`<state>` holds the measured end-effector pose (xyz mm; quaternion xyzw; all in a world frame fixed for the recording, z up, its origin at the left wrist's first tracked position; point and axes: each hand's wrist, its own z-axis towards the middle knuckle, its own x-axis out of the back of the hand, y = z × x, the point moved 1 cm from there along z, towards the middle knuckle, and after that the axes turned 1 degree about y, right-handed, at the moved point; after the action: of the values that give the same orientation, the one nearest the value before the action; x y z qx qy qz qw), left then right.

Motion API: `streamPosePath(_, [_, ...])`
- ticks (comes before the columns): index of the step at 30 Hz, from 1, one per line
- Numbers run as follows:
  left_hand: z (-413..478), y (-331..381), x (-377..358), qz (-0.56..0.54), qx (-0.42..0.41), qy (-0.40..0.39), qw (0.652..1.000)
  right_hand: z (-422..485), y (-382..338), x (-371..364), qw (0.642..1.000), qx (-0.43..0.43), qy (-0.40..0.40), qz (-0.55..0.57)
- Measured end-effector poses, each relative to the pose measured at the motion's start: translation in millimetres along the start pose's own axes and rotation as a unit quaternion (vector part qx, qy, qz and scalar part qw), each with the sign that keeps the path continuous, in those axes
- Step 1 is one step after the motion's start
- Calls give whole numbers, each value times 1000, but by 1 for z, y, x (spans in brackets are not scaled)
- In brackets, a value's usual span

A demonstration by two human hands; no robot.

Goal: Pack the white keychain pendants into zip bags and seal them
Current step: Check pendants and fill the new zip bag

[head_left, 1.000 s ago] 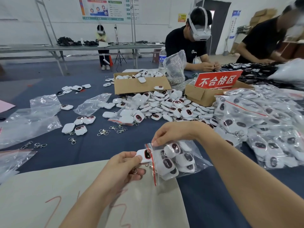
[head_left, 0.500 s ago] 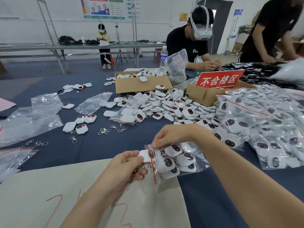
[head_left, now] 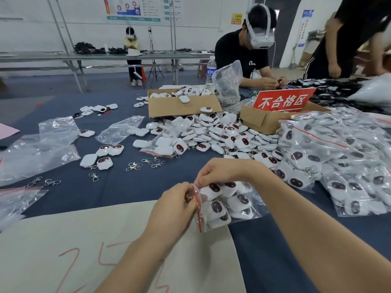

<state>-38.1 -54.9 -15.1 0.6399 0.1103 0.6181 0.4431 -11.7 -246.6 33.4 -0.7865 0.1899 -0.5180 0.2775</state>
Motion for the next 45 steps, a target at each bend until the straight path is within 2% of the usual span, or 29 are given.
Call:
streamPosePath(3, [1,-1,-1,50,-13,19,998,1,2,0,1000,-11,9,-4])
streamPosePath(5, [3,-6,3,-15,-17,4,1000,0,3,2,999,-20,23,10])
streamPosePath(7, [4,-15,8,-142,18,-21,990,1,5,3,997,-11,51,54])
streamPosePath(9, [5,-25,14,-276,71,-13,958,5,8,6,989,4,127,75])
streamPosePath(10, [7,-30,17,-300,84,18,950,9,12,7,982,7,179,58])
streamPosePath(13, [16,-40,21,-261,69,134,953,24,28,11,944,-66,313,-84])
streamPosePath(14, [20,-42,21,-223,47,153,961,28,33,10,934,-111,316,-126])
streamPosePath(17, [34,-42,15,-104,-6,146,984,35,47,3,940,-201,229,-153])
streamPosePath(19, [46,-42,8,-36,-3,126,991,39,52,1,944,-199,202,-167])
streamPosePath(23, [70,-39,-1,103,34,99,989,39,54,10,948,-155,240,-138])
streamPosePath(28, [96,-35,-8,203,21,94,974,39,65,20,947,-130,283,-75])
streamPosePath(32, [95,-39,-7,158,16,103,982,41,70,18,945,-107,308,9])
streamPosePath(37, [94,-41,-6,-71,-22,127,989,32,50,19,936,-8,322,139])
streamPosePath(40, [96,-37,-7,-157,-60,110,980,27,23,17,926,78,281,241])
streamPosePath(43, [97,-38,-9,-181,-88,69,977,30,3,11,917,132,224,301])
streamPosePath(45, [96,-38,-11,-144,-95,41,984,36,1,8,918,113,249,287])
